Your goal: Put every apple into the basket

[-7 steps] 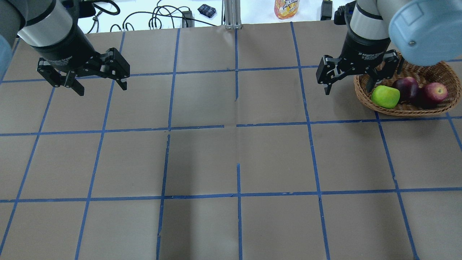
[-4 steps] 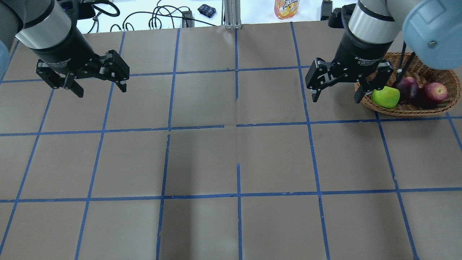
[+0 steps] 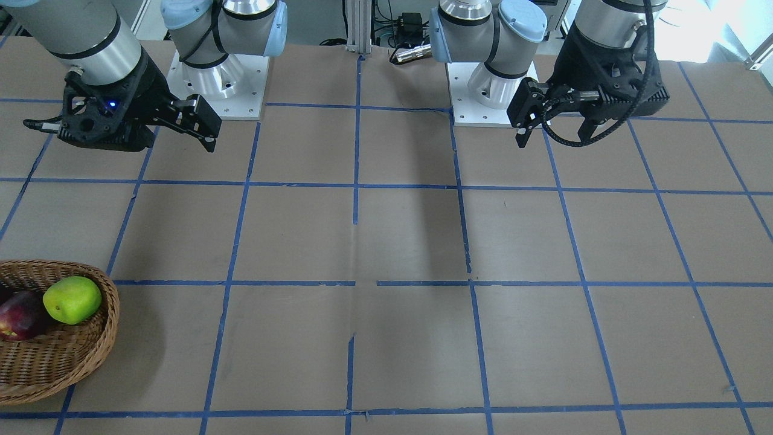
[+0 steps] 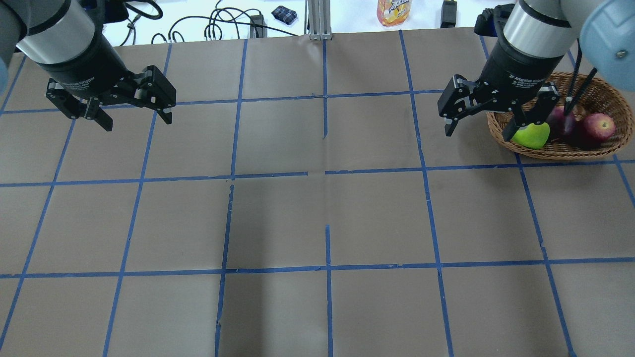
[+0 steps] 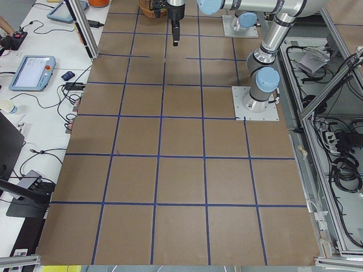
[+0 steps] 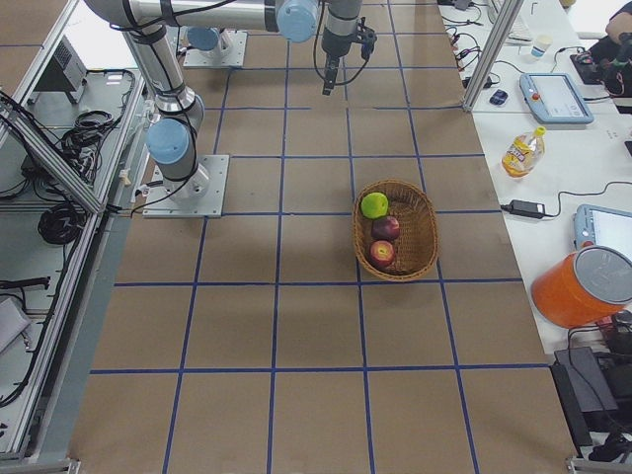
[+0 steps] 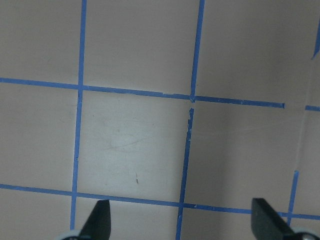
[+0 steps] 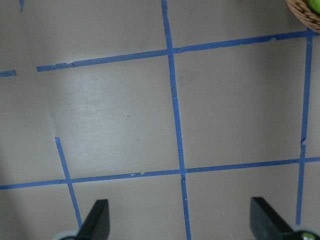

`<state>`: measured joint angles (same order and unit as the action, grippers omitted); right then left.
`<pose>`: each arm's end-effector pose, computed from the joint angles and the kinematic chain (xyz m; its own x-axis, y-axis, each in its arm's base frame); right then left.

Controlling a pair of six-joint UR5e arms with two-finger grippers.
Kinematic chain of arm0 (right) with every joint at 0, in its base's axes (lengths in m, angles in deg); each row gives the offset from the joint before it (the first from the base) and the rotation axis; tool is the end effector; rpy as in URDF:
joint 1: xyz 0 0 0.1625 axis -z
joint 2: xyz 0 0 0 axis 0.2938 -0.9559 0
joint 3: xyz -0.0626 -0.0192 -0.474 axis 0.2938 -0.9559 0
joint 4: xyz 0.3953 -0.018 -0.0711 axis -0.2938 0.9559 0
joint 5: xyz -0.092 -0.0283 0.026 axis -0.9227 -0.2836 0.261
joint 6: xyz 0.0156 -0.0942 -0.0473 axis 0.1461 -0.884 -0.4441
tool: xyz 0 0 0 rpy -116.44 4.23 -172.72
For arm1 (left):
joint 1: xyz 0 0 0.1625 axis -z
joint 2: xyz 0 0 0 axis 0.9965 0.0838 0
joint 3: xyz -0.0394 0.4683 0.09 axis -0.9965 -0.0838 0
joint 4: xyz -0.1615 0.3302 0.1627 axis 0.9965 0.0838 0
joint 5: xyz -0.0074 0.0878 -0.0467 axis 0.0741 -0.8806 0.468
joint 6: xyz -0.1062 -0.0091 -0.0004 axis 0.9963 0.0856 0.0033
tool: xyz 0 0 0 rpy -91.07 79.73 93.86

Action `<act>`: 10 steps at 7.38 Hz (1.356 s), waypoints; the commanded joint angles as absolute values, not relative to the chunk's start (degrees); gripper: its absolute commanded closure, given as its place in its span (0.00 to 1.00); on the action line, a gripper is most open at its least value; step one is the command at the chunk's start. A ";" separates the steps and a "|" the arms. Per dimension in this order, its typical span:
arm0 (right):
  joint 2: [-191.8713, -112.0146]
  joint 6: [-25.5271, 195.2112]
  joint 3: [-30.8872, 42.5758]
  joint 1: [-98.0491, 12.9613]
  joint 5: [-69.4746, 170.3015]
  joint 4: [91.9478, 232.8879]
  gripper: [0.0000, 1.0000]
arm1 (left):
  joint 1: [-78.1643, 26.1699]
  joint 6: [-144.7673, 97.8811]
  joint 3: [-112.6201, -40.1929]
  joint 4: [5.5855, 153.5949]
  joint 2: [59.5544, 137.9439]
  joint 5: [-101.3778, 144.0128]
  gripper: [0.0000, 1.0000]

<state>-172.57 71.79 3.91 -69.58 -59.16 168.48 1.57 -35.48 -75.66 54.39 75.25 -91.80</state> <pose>0.1128 -0.4675 0.5186 -0.9908 0.1255 -0.0514 0.1175 0.9835 0.1378 -0.1047 -0.4570 0.5624 -0.9942 -0.1045 -0.0254 -0.1032 0.9936 -0.0466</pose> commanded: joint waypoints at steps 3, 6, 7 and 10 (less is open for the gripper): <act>-174.51 76.08 5.66 -71.77 -61.03 168.81 0.00 | 1.56 -34.66 -75.61 54.01 74.94 -91.89 0.00; -174.42 75.64 5.39 -71.42 -61.29 169.60 0.00 | 1.64 -34.04 -75.35 53.84 74.94 -91.89 0.00; -174.42 75.46 5.40 -71.16 -61.38 169.61 0.00 | 1.47 -34.04 -75.35 53.84 74.94 -91.97 0.00; -174.51 75.72 5.40 -71.24 -61.29 169.69 0.00 | 1.38 -34.39 -75.79 51.82 74.94 -92.06 0.00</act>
